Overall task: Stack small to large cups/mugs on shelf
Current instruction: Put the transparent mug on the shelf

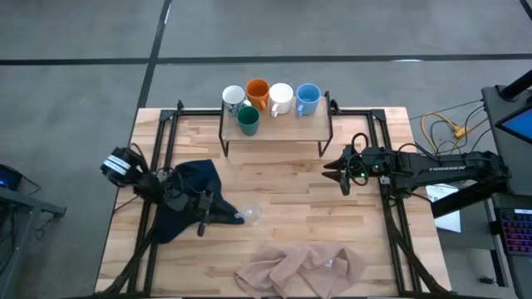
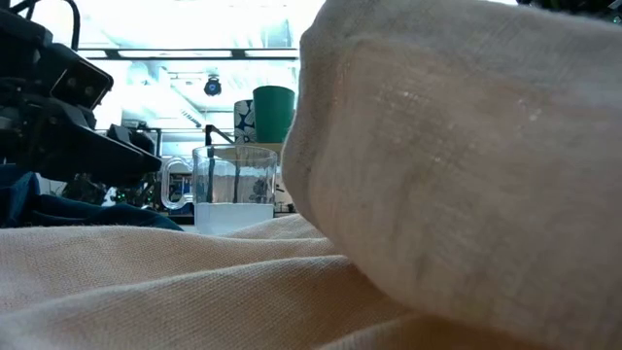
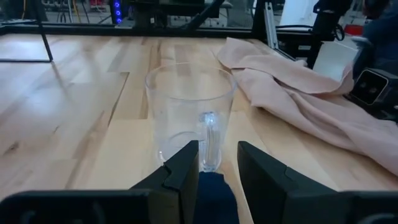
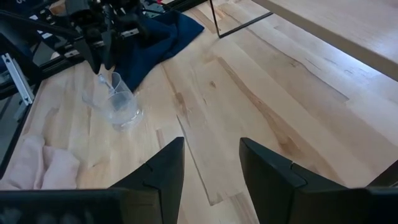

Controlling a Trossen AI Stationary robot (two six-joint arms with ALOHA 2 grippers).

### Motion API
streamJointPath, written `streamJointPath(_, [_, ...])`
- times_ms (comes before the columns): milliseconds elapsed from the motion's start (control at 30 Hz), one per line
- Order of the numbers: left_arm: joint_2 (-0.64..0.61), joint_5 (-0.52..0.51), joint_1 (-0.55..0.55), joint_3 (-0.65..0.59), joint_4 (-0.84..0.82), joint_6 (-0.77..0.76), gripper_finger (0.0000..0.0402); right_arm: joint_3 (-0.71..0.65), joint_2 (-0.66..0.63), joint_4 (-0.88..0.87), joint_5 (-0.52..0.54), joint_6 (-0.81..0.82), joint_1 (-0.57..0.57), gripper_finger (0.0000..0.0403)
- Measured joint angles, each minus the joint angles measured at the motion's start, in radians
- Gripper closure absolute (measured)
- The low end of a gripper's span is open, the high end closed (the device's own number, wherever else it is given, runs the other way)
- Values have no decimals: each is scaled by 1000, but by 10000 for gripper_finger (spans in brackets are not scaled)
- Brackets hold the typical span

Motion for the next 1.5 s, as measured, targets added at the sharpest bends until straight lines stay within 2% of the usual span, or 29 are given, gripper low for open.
streamJointPath(367, [129,3,0,57,69,-2,305,0,0,16,0,0,0,254])
streamJointPath(1000, [133,-29,0,83,67,7,305,0,0,17,0,-4,0,254])
streamJointPath(1500, [214,-45,2,155,67,0,305,0,0,20,1,-7,0,254])
